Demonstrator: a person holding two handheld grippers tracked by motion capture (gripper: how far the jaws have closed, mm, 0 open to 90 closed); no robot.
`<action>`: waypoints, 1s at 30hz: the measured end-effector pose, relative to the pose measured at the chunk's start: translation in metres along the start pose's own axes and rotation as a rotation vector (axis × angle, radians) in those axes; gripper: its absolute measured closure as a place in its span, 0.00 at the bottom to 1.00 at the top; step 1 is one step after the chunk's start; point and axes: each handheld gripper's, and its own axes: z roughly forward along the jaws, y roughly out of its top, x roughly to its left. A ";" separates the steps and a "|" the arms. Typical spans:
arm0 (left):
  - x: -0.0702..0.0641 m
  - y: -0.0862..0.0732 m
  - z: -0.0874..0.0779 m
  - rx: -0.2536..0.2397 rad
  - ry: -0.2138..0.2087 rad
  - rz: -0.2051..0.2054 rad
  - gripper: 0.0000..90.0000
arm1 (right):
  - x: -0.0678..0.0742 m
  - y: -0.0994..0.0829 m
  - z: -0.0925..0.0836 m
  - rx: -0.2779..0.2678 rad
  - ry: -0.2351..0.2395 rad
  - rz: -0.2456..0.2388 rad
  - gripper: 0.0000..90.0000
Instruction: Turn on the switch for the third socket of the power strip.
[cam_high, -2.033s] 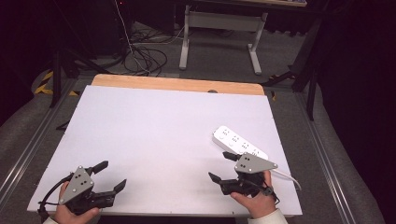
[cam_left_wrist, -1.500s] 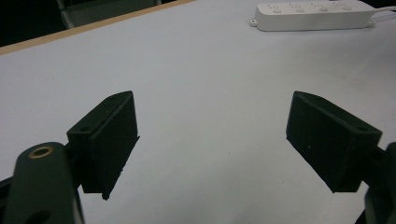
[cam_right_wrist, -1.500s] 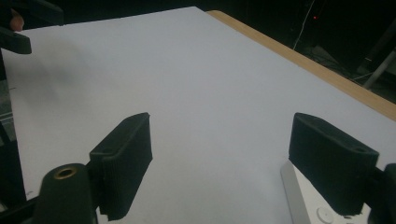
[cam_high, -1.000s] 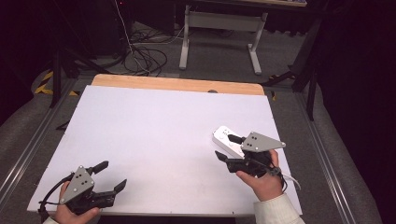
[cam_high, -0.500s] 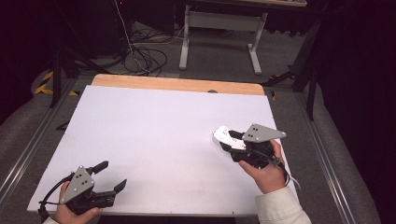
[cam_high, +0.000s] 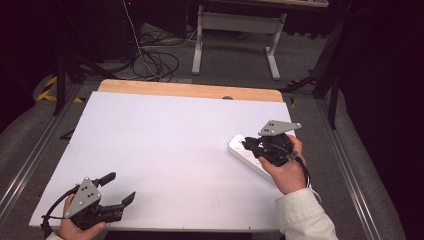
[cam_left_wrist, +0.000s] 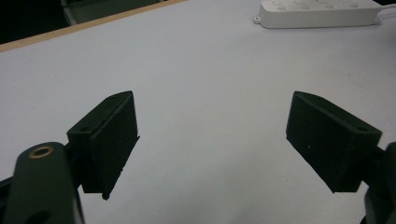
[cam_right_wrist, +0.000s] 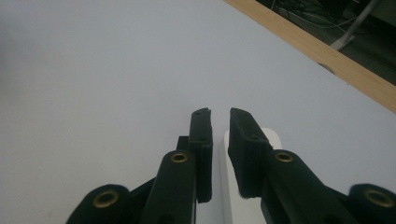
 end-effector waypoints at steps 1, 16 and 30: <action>0.000 0.000 0.000 0.000 0.000 0.000 0.19 | -0.003 0.001 0.003 0.013 -0.011 0.006 0.92; 0.000 0.000 0.000 -0.001 -0.001 -0.002 0.19 | -0.026 -0.001 0.026 0.116 -0.055 0.087 1.00; 0.000 0.000 0.001 0.006 0.002 -0.008 0.19 | -0.038 -0.005 0.052 0.285 -0.032 0.126 1.00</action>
